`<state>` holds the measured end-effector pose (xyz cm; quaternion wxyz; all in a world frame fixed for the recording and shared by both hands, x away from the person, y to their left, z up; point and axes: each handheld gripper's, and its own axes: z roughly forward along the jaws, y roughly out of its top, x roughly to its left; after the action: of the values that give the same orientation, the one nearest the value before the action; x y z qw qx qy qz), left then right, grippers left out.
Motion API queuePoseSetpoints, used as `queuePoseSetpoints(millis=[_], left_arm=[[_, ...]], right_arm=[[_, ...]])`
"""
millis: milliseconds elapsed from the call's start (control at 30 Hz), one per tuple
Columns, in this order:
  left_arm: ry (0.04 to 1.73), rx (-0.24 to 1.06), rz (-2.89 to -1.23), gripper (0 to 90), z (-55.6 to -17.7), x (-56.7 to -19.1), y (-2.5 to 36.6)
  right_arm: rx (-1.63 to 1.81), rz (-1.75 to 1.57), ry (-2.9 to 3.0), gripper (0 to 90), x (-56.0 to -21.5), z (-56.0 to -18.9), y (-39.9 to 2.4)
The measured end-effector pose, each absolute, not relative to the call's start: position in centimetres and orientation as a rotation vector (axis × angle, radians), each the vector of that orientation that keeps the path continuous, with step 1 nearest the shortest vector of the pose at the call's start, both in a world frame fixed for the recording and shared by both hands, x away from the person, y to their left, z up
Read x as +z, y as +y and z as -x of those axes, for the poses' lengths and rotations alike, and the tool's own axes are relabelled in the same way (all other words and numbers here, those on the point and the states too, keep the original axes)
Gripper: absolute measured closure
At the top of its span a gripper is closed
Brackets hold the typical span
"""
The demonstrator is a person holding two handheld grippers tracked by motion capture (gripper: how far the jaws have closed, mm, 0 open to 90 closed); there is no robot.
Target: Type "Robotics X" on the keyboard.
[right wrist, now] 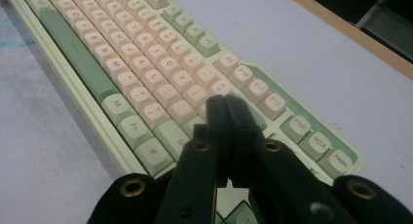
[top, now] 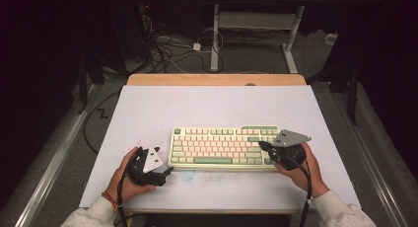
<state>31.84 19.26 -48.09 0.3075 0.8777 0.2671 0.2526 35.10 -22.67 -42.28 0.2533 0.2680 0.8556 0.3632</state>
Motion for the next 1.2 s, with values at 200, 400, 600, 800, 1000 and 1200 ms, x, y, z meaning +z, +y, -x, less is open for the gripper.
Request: queuePoseSetpoints(millis=[200,400,600,800,1000,1200], left_arm=[[0.702,0.664,-2.328,19.4,-31.8,-48.1,19.2],[0.700,0.663,-2.335,19.4,-31.8,-48.2,19.1],[0.701,0.661,-2.334,19.4,-31.8,-48.2,19.2],[0.697,0.660,-2.337,19.5,-31.8,-48.2,19.1],[0.696,0.661,-2.338,19.5,-31.8,-48.2,19.1],[0.701,0.664,-2.335,19.7,-31.8,-48.1,19.2]], right_arm=[[0.971,-0.725,2.348,90.0,-42.7,-35.5,-22.3],[0.957,-0.715,2.373,90.0,-43.0,-35.7,-21.8],[0.936,-0.709,2.399,90.0,-43.6,-35.8,-21.4],[0.926,-0.709,2.417,90.0,-44.1,-35.8,-21.3],[0.909,-0.708,2.437,90.0,-44.6,-35.8,-21.2],[0.891,-0.707,2.450,90.0,-45.1,-35.9,-21.1]])
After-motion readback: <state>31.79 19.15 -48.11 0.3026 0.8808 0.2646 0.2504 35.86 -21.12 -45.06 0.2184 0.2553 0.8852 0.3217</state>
